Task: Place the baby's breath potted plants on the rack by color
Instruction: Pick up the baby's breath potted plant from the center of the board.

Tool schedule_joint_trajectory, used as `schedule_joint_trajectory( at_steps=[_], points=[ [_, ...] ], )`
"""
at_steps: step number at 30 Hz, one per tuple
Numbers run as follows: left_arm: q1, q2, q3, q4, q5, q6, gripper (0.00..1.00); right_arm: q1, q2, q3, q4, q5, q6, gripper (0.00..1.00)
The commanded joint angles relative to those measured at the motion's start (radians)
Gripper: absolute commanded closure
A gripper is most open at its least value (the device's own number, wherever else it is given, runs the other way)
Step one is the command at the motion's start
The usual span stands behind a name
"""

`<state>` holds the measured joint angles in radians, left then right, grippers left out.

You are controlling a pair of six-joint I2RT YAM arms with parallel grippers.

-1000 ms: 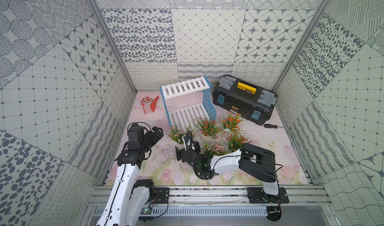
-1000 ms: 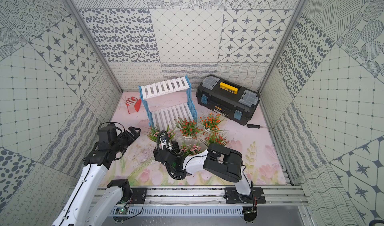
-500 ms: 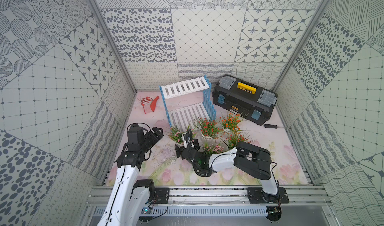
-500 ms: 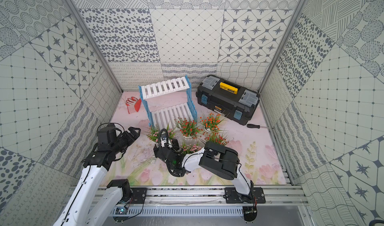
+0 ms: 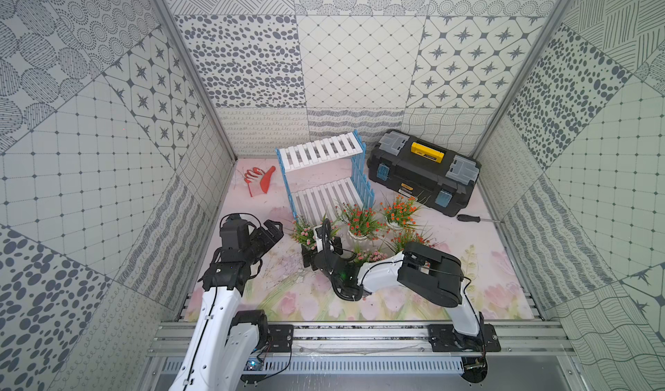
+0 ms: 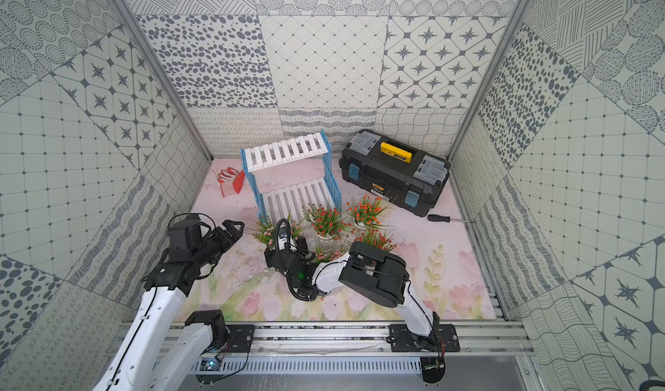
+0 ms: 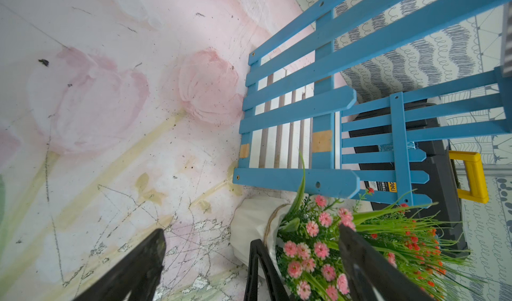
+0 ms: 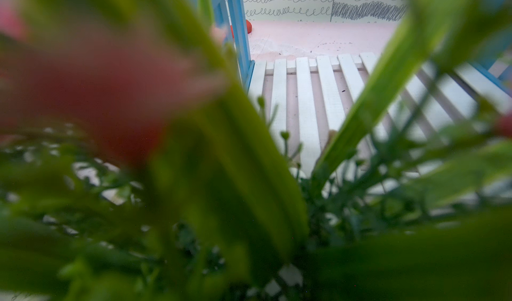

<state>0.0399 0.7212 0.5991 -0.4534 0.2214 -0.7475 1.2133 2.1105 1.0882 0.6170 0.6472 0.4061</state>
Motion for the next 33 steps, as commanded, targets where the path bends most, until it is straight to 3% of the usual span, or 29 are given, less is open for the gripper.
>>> schedule_joint_trajectory(
  at_steps=[1,15,25,33],
  points=[
    [0.003,-0.006,-0.003,0.052,0.013,0.013,0.03,-0.013,0.031,0.019,0.086,-0.013,-0.018,0.02],
    [0.003,-0.011,-0.015,0.064,0.015,0.011,0.03,-0.034,0.07,0.074,0.052,-0.011,-0.018,0.02],
    [0.003,-0.017,-0.018,0.068,0.012,0.011,0.03,-0.031,0.057,0.06,0.048,0.014,-0.023,0.17],
    [0.003,-0.017,-0.014,0.071,0.012,0.013,0.03,-0.02,0.036,0.056,0.043,0.014,-0.08,0.19]
  ],
)
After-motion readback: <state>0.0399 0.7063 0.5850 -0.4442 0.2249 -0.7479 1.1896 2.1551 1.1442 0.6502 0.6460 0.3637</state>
